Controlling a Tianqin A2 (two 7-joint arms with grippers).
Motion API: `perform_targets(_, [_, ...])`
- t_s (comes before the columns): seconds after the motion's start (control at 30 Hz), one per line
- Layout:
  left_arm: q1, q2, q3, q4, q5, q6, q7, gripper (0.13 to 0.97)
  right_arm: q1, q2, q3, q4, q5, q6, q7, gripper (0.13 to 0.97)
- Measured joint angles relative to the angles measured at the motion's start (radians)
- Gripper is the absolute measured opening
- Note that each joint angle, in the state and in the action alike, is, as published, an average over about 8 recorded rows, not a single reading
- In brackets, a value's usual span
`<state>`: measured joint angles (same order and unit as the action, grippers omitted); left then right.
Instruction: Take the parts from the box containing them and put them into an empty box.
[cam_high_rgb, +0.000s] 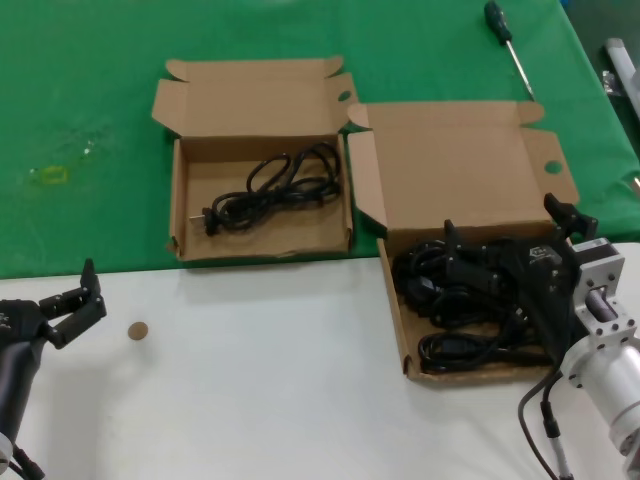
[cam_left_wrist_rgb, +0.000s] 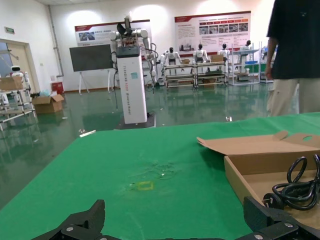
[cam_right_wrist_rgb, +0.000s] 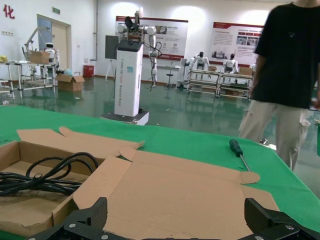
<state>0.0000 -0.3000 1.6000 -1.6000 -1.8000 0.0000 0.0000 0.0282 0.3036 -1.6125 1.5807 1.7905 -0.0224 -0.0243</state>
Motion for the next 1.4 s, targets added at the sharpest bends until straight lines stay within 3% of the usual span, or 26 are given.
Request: perform_targets(1.4, [0.000, 0.000, 0.000, 0.000, 0.000, 0.000, 0.000, 0.966, 0.000, 0.000, 0.000, 0.000, 0.000, 0.000, 0.000, 0.966])
